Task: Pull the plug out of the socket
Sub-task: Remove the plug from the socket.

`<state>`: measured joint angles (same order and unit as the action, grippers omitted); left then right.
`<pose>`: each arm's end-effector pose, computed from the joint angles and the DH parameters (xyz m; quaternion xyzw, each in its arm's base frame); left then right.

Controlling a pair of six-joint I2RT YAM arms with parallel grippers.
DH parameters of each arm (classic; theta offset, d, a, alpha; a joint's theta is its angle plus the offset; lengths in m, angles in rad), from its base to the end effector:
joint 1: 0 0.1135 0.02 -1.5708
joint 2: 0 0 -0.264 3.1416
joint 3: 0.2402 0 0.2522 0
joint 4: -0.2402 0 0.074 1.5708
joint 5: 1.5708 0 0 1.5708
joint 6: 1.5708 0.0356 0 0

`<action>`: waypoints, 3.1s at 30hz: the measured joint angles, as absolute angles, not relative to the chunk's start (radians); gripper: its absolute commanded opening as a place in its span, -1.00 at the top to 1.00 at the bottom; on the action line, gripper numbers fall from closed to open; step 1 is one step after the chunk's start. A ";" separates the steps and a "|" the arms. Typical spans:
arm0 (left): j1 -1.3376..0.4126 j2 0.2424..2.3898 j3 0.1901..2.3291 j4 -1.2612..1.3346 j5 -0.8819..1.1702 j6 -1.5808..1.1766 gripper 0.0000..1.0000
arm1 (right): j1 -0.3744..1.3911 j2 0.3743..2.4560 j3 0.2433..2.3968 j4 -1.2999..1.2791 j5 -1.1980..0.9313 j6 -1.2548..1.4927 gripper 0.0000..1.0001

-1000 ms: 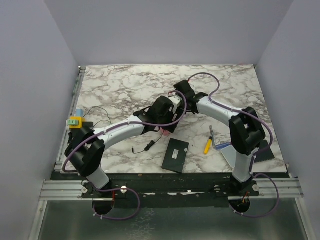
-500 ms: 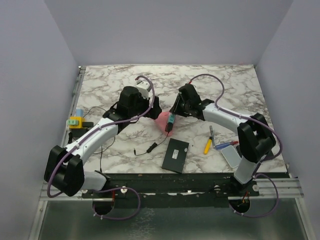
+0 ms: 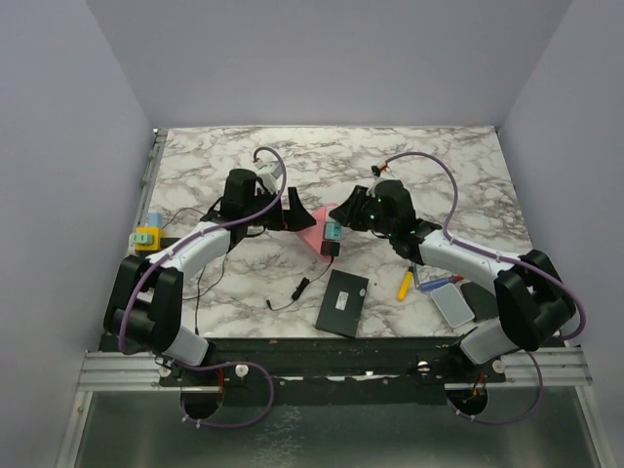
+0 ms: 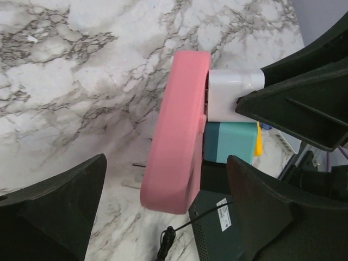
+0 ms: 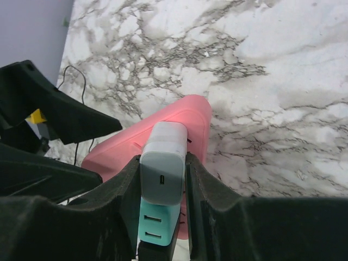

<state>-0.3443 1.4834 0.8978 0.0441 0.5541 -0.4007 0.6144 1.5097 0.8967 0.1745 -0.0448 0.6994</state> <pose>0.2983 -0.1269 0.2374 0.1110 0.8407 -0.3941 0.3543 0.2752 0.1961 0.2386 0.0239 0.8435 0.3424 0.4131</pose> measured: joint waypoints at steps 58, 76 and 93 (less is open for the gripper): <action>-0.362 1.560 0.886 0.072 0.665 -0.411 1.00 | 0.653 1.557 0.955 0.187 -0.238 0.354 0.99; -0.362 1.568 0.886 0.065 0.657 -0.405 1.00 | 0.708 1.556 0.962 0.174 -0.124 0.321 0.99; -0.378 1.567 0.888 0.075 0.657 -0.390 1.00 | 0.586 1.564 0.952 0.175 -0.373 0.379 0.99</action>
<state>-0.3782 1.5669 0.8883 0.0746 0.6571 -0.3901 0.5861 1.5639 0.9524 0.1753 -0.3733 0.3790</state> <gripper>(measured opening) 0.366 0.352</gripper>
